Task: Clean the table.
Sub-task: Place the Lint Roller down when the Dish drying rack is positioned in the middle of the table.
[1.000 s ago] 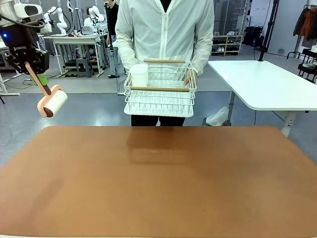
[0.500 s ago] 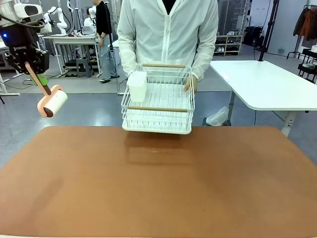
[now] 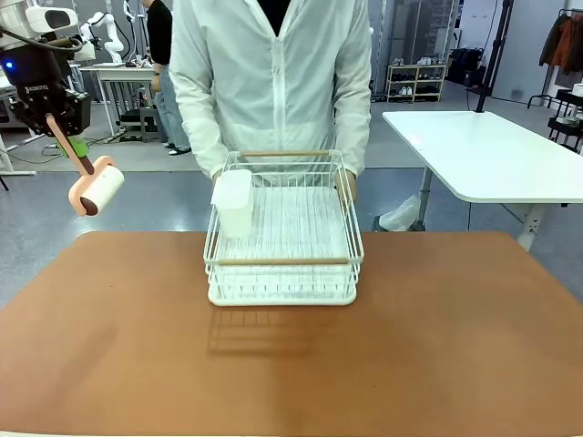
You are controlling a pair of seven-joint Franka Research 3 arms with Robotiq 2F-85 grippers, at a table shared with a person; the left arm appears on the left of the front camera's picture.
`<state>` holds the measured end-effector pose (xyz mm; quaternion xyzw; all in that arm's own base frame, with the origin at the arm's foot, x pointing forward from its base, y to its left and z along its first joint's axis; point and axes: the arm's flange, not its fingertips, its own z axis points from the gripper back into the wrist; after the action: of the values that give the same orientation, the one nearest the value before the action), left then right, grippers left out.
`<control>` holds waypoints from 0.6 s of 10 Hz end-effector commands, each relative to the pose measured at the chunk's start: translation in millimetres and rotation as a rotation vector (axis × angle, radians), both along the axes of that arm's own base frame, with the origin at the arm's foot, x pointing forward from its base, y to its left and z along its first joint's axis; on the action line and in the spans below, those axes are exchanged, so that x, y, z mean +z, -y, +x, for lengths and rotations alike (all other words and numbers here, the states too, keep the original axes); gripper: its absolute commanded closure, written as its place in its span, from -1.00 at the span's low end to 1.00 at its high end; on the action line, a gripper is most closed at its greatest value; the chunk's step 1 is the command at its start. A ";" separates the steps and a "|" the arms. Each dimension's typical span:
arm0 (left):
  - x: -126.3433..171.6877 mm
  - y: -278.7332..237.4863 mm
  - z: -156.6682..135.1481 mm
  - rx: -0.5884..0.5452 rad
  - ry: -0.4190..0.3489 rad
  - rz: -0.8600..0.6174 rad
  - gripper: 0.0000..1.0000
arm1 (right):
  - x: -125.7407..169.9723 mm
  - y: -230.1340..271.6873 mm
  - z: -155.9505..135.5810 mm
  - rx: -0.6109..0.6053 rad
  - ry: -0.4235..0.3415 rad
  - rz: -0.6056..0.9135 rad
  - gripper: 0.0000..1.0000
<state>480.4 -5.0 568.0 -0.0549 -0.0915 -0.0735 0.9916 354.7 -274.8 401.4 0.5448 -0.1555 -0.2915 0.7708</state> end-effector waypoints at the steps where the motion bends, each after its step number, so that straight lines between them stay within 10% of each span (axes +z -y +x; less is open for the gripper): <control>1: 4.6 -0.7 1.6 0.005 0.007 0.002 0.59 | 5.4 -1.7 -1.3 -0.006 -0.005 0.018 -1.00; 6: 4.6 -0.7 1.6 0.005 0.007 0.002 0.59 | 5.4 -1.7 -1.3 -0.006 -0.005 0.018 -1.00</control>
<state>480.4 -5.0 568.0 -0.0549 -0.0915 -0.0735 0.9916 354.7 -274.8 401.3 0.5448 -0.1555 -0.2915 0.7708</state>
